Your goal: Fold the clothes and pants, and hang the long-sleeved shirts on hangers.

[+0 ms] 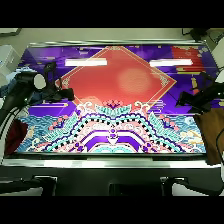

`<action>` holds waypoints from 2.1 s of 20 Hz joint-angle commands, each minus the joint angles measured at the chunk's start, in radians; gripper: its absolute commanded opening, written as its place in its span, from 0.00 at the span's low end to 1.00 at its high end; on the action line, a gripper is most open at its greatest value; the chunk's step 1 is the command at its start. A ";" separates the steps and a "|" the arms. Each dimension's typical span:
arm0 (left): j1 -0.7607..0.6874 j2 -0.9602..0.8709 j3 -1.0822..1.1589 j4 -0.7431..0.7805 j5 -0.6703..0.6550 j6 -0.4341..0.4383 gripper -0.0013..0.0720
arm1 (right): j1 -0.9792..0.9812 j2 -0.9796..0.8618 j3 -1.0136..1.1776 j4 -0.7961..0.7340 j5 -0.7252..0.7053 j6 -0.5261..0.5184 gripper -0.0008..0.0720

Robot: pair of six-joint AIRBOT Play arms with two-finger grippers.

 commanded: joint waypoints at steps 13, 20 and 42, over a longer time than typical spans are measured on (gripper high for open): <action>0.272 -0.003 0.120 0.566 -0.215 0.110 1.00 | 0.001 -0.001 -0.001 -0.008 -0.072 0.000 0.93; 0.660 -0.004 0.098 0.195 -0.346 0.114 1.00 | 0.001 -0.001 -0.001 -0.008 -0.044 0.000 0.93; 1.110 -0.092 -0.213 -0.109 0.055 0.412 1.00 | 0.001 -0.001 -0.001 0.015 0.180 0.046 0.95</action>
